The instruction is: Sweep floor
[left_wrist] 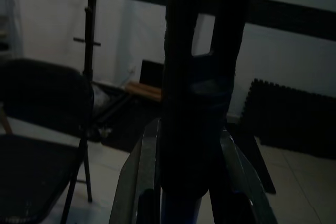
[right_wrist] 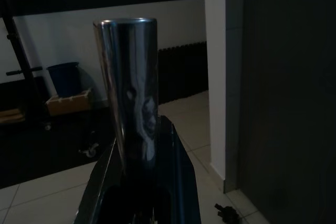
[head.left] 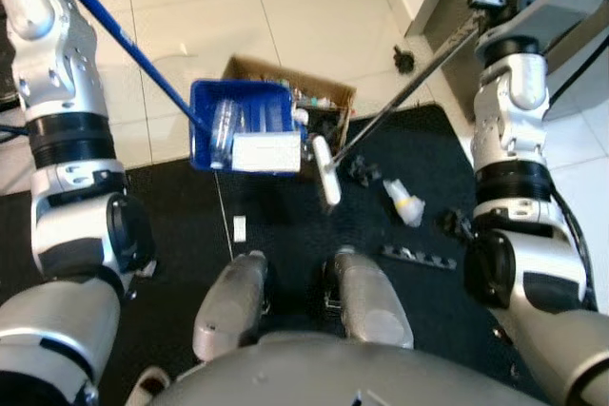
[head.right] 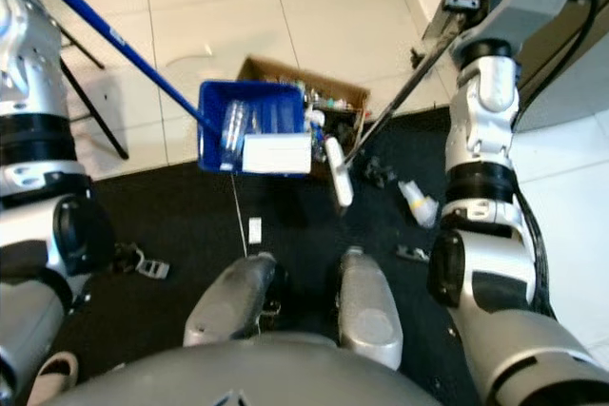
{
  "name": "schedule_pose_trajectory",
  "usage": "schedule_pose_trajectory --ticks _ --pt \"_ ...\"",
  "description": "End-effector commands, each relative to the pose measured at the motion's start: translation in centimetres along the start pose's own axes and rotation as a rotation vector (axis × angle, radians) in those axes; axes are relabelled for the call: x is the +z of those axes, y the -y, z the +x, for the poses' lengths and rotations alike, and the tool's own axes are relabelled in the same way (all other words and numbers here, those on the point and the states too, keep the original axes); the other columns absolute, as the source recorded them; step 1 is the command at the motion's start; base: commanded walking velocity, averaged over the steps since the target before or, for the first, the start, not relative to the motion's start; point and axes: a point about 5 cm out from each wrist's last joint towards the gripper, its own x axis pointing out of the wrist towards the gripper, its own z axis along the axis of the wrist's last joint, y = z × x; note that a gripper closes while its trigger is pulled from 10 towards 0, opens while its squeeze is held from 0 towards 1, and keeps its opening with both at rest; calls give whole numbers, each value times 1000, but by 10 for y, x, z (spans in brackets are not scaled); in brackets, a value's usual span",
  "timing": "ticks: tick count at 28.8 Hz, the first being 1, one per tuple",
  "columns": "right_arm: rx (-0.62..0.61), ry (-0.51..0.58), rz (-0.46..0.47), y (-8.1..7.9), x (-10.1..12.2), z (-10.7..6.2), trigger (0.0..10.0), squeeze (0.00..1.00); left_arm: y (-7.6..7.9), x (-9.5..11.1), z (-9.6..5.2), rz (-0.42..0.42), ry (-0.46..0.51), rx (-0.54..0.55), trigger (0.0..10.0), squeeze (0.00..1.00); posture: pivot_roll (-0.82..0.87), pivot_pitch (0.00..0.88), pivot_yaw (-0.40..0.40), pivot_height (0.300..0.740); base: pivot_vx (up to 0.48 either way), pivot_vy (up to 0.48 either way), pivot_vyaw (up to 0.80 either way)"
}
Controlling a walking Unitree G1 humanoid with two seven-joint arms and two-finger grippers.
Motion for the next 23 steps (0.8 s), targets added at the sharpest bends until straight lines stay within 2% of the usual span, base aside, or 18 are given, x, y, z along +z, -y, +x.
schedule_pose_trajectory --ticks 1,23 --pt "-11 36 12 2 7 3 10000 0 4 9 1 -25 45 -11 10000 0 120 0 7 740 480 0 0" --pt "-14 32 13 2 6 2 10000 0 5 9 1 -24 44 -12 10000 0 122 0 9 740 480 0 0"
